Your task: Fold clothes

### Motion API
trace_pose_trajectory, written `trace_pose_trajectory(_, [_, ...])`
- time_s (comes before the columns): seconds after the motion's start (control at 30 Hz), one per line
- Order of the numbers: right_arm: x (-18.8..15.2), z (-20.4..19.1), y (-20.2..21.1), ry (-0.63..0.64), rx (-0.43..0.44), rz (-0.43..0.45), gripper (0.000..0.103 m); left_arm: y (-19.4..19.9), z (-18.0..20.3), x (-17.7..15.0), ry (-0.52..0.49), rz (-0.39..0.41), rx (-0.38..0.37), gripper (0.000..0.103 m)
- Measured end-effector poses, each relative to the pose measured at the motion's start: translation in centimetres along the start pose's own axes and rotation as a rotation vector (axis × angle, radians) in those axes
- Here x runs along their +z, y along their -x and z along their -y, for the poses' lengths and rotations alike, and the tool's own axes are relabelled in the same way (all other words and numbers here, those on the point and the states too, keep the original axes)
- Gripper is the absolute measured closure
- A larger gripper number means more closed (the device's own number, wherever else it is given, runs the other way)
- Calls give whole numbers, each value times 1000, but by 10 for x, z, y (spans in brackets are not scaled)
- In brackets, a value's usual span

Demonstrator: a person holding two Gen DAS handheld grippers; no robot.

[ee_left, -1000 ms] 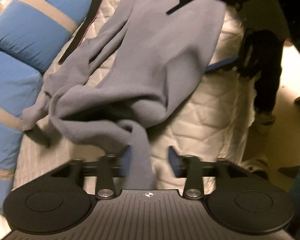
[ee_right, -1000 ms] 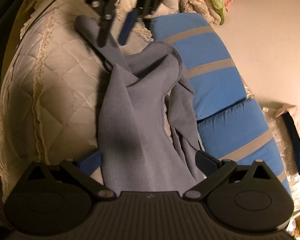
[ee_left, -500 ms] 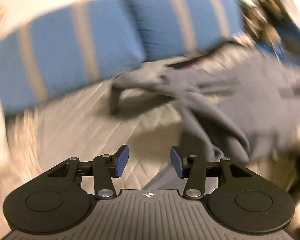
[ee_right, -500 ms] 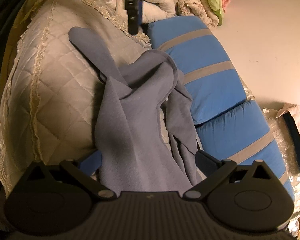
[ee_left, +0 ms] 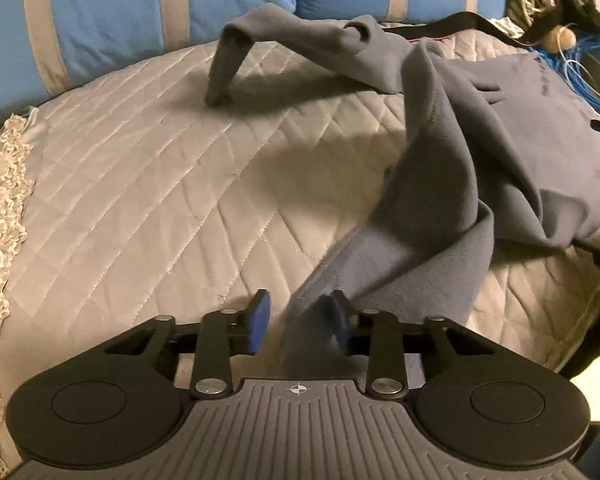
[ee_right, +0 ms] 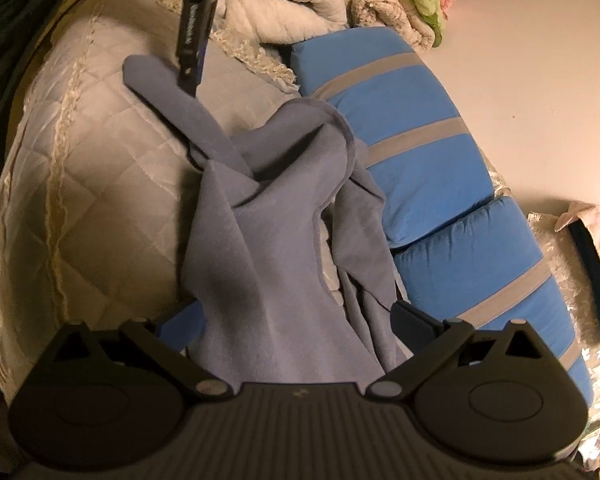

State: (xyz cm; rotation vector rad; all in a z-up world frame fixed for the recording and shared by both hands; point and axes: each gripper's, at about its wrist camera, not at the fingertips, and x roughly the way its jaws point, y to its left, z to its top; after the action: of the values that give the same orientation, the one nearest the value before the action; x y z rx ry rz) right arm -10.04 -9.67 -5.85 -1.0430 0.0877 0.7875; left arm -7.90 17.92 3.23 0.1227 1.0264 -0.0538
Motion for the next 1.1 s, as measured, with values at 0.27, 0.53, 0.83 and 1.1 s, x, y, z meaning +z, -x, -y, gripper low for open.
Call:
trace_pose_trajectory(0.27, [-2,-5,5,16,1,16,0,21,5,4,-55,127,258,97])
trace_pose_trajectory(0.53, [-2,-5,6,10,2,21,0,3,-3,11,-148,200,760,94])
trace_pose_trajectory(0.83, [-3,-6,6,18,-4,22,0,4,-29,10,11,148,898,42])
trace_pose_trajectory(1.1, [-3,-7,6,20,-5,18,0,2,16,-4,-283,196,657,41])
